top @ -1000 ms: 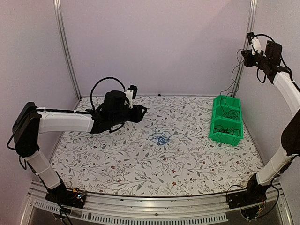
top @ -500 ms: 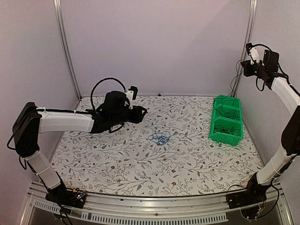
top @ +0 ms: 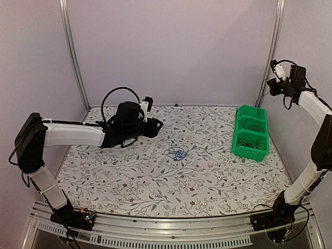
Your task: Untangle the cables
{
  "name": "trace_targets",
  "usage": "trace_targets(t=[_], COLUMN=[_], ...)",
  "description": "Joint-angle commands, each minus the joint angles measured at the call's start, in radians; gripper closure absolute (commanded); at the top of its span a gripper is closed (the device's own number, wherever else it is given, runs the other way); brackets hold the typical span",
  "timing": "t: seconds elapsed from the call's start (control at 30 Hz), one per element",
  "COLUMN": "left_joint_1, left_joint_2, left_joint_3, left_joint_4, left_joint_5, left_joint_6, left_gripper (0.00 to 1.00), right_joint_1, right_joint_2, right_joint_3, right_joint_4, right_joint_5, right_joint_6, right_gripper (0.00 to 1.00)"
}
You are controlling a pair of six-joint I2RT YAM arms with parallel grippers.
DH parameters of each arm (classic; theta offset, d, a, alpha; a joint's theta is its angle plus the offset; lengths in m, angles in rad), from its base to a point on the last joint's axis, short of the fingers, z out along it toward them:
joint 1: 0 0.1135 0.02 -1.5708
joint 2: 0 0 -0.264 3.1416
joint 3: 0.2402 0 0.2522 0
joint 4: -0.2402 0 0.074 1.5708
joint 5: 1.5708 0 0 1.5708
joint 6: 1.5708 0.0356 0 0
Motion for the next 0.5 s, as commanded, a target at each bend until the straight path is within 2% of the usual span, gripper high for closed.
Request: trace_targets(t=[0.0,0.23,0.47], left_joint_1=[-0.010,-0.010,-0.011], left_joint_2=[0.003,0.000,0.001], left_joint_3=[0.006,-0.003,-0.001], left_joint_4=[-0.008,-0.008,-0.012], left_joint_5=[0.005,0.004,0.007], left_joint_6=[-0.009,-0.017,-0.018], left_gripper=[0.54,0.54,0.54], right_joint_1=[-0.008,-0.008,-0.008], right_joint_2=[0.027,0.110,0.225], right_joint_3=[-0.036,-0.034,-0.008], right_joint_4=[-0.073,-0.277,-0.394], right_joint_5=[-0.025,-0.123,-0.100], right_joint_6=[-0.075,-0.095,-0.127], right_gripper=[1.00,1.00,1.00])
